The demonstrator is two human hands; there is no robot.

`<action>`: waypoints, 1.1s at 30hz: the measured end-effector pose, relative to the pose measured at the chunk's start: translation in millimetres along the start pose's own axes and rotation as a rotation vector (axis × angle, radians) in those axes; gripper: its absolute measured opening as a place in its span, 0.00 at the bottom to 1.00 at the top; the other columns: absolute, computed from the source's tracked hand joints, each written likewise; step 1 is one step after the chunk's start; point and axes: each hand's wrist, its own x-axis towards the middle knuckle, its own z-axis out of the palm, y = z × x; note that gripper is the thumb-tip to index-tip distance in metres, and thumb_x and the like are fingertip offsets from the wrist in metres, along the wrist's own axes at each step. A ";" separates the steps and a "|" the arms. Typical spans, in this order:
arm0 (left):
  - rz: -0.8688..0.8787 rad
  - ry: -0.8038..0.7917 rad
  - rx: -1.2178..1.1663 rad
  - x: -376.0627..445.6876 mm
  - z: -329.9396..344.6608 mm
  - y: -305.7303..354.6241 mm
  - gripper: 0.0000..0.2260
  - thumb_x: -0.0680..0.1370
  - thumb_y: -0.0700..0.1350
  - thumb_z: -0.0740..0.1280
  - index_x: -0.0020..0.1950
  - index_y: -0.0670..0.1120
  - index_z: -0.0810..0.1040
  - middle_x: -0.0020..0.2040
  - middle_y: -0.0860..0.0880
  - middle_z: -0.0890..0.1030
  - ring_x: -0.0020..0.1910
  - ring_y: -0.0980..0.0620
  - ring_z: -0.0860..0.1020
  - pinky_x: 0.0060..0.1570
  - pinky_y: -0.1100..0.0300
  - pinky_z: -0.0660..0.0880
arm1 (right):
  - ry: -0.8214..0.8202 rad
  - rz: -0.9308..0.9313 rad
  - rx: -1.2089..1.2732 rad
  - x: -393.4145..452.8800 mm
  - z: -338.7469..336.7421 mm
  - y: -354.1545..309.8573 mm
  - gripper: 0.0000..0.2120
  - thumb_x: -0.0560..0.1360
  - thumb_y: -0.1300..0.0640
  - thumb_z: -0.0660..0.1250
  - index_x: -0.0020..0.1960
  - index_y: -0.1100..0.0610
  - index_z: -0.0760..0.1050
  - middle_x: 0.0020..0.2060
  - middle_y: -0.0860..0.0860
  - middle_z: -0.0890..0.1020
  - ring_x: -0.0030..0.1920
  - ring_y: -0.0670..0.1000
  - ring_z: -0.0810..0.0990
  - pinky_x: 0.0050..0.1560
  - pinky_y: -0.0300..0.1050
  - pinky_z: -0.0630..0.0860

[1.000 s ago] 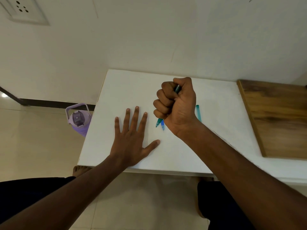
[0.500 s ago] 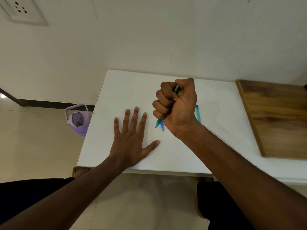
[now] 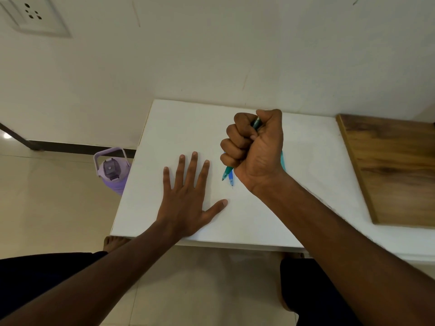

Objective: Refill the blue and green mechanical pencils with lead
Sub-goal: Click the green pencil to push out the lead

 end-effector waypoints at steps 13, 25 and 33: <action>0.000 -0.006 -0.015 -0.4 0.2 -0.3 0.48 0.76 0.80 0.46 0.87 0.52 0.42 0.87 0.46 0.38 0.86 0.39 0.40 0.79 0.29 0.48 | -0.021 -0.003 0.052 0.3 2.5 -1.7 0.24 0.84 0.45 0.43 0.31 0.53 0.53 0.25 0.48 0.54 0.24 0.46 0.50 0.28 0.33 0.54; -0.005 -0.012 -0.010 -0.5 -1.1 0.8 0.48 0.76 0.80 0.44 0.87 0.53 0.42 0.87 0.47 0.37 0.85 0.40 0.39 0.79 0.29 0.47 | -0.049 -0.015 0.083 0.1 1.8 -2.5 0.24 0.83 0.44 0.45 0.31 0.53 0.53 0.25 0.48 0.54 0.24 0.46 0.51 0.27 0.34 0.54; -0.003 -0.012 -0.013 -0.6 -0.4 0.4 0.48 0.76 0.80 0.45 0.87 0.52 0.42 0.87 0.46 0.37 0.85 0.40 0.39 0.79 0.29 0.48 | -0.062 0.010 0.070 0.8 0.4 -2.1 0.23 0.83 0.46 0.43 0.31 0.53 0.53 0.25 0.48 0.54 0.25 0.46 0.51 0.27 0.34 0.54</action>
